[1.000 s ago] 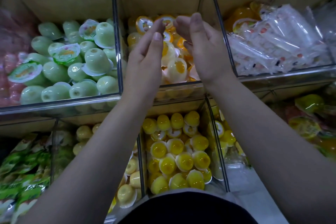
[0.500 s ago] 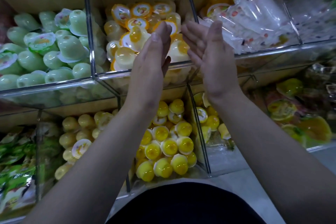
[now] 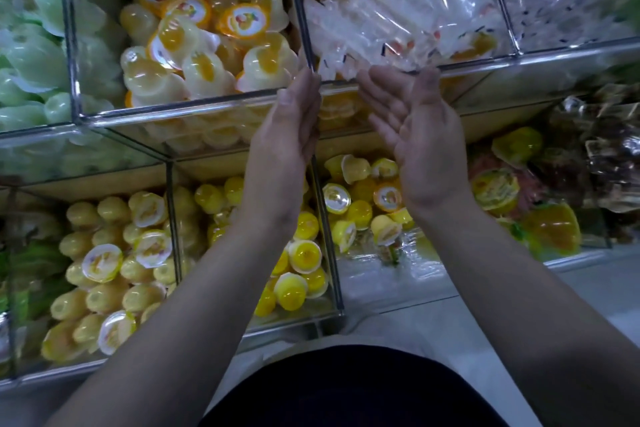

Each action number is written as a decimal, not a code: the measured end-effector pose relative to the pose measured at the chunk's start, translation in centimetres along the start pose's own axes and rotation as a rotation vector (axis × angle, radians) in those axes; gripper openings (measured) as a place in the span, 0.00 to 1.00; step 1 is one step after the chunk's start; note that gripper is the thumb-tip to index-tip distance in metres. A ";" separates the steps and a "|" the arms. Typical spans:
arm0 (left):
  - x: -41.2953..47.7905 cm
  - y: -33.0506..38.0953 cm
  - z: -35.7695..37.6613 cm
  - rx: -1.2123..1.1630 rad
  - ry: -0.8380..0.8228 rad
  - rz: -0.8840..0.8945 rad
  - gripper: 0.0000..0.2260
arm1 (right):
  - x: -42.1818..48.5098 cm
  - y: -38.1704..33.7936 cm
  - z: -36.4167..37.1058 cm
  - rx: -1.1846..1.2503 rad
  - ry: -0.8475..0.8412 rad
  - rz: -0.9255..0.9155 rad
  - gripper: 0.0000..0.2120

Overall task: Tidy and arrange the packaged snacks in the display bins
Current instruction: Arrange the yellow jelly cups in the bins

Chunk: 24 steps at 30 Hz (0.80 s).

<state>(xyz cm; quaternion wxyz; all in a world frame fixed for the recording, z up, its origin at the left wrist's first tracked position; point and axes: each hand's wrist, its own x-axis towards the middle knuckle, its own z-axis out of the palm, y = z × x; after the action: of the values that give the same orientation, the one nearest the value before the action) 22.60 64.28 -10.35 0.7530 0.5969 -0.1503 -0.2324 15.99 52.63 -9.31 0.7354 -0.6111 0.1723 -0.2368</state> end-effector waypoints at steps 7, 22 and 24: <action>-0.1 -2.3 3.0 -0.002 0.035 -0.047 0.27 | 0.0 1.2 -3.8 -0.044 0.033 0.085 0.23; 1.4 -9.4 7.1 0.026 0.160 -0.276 0.20 | 1.3 6.6 -10.8 -0.171 0.036 0.305 0.20; 1.6 -10.1 7.3 0.037 0.176 -0.320 0.18 | 1.7 7.6 -11.5 -0.198 0.065 0.343 0.16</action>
<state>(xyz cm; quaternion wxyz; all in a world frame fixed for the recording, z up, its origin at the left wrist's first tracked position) 18.56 55.55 -18.47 0.7055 0.6451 0.0086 -0.2931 12.21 43.33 -18.94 0.6953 -0.6343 0.3197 -0.1095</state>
